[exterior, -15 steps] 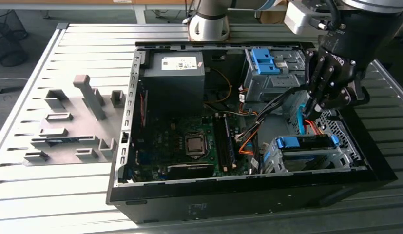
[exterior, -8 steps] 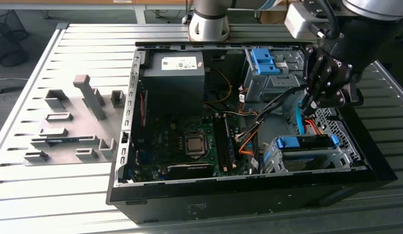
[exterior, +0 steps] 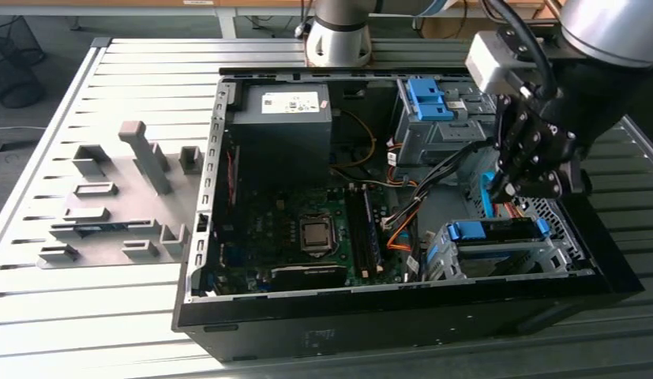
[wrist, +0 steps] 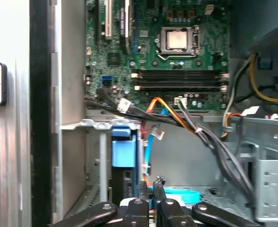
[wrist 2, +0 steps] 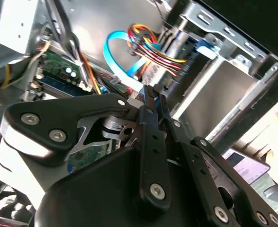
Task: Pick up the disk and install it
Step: 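Insert the second disk wire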
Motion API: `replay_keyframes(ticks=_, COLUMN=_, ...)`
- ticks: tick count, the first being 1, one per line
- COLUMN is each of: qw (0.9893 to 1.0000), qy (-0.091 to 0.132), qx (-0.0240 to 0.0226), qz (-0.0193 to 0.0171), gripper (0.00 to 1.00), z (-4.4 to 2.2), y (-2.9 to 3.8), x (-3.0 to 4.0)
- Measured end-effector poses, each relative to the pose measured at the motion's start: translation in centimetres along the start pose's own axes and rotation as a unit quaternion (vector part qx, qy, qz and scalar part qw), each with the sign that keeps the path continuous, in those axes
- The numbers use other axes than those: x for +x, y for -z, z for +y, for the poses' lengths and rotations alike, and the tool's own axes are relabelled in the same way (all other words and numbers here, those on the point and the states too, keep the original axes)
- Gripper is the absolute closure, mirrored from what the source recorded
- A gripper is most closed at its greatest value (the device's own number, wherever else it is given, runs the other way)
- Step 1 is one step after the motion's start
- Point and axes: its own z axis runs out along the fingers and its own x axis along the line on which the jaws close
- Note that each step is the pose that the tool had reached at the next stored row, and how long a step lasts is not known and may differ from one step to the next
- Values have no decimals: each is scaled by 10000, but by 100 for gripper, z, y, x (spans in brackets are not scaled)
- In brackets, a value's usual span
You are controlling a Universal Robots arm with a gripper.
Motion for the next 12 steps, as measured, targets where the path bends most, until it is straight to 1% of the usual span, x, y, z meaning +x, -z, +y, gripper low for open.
replay_keyframes(ticks=2, qw=10000, qy=-3, qx=0, qz=-4, gripper=84, z=-1, y=-32, x=60)
replay_keyframes(ticks=4, qw=10000, qy=-5, qx=-1, qz=-17, gripper=84, z=-2, y=-57, x=100)
replay_keyframes(ticks=8, qw=10000, qy=-6, qx=-2, qz=-75, gripper=84, z=-2, y=-70, x=109)
replay_keyframes(ticks=9, qw=10000, qy=-6, qx=-2, qz=-95, gripper=84, z=-2, y=-74, x=109)
replay_keyframes(ticks=10, qw=9999, qy=-7, qx=-3, qz=-127, gripper=84, z=-2, y=-78, x=109)
replay_keyframes(ticks=12, qw=9997, qy=-7, qx=-6, qz=-226, gripper=84, z=-3, y=-89, x=126)
